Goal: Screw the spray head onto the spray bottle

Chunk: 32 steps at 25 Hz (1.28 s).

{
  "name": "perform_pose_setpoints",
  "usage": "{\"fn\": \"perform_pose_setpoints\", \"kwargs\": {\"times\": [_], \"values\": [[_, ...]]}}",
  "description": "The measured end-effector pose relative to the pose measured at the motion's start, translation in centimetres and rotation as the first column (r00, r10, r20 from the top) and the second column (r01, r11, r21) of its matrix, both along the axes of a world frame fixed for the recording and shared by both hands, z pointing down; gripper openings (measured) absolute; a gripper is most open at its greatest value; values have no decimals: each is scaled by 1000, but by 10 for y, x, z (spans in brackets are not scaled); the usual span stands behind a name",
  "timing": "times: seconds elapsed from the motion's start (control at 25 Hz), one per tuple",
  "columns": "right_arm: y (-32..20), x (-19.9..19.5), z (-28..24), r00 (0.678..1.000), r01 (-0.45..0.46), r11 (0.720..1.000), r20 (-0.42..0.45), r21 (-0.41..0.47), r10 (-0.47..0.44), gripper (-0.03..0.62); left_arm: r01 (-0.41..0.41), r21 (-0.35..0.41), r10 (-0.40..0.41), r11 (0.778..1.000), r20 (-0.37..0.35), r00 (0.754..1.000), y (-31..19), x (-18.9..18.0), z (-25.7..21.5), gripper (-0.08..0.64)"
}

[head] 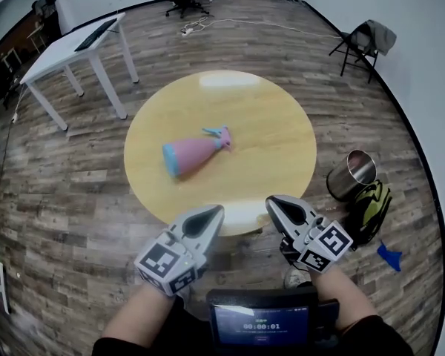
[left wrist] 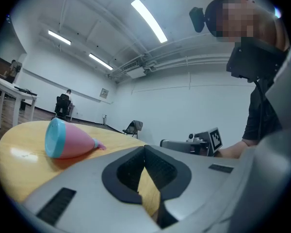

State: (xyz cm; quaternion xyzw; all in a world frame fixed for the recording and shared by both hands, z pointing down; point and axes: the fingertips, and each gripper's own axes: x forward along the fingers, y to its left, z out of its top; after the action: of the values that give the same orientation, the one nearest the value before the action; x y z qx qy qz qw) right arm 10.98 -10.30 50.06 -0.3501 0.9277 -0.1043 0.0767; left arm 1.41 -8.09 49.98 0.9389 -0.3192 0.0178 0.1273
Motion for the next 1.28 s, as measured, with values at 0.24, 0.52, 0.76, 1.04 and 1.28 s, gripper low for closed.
{"fn": "perform_pose_setpoints", "kwargs": {"times": [0.24, 0.52, 0.76, 1.04, 1.28], "values": [[-49, -15, -36, 1000, 19, 998, -13, 62, -18, 21, -8, 58, 7, 998, 18, 1000, -43, -13, -31, 3], [-116, -38, -54, 998, 44, 997, -57, 65, -41, 22, 39, 198, -64, 979, 123, 990, -95, -46, -81, 3], [-157, -42, -70, 997, 80, 995, -8, 62, -80, 23, 79, 286, -156, 955, 256, 954, -142, -79, -86, 9], [-172, -27, -80, 995, 99, 991, 6, 87, -100, 32, -65, 148, 16, 987, 310, 951, -158, -84, -56, 247], [-164, -16, -76, 995, 100, 991, -9, 84, -99, 40, -234, 28, 188, 972, 508, 841, -140, -68, 2, 508]]}}
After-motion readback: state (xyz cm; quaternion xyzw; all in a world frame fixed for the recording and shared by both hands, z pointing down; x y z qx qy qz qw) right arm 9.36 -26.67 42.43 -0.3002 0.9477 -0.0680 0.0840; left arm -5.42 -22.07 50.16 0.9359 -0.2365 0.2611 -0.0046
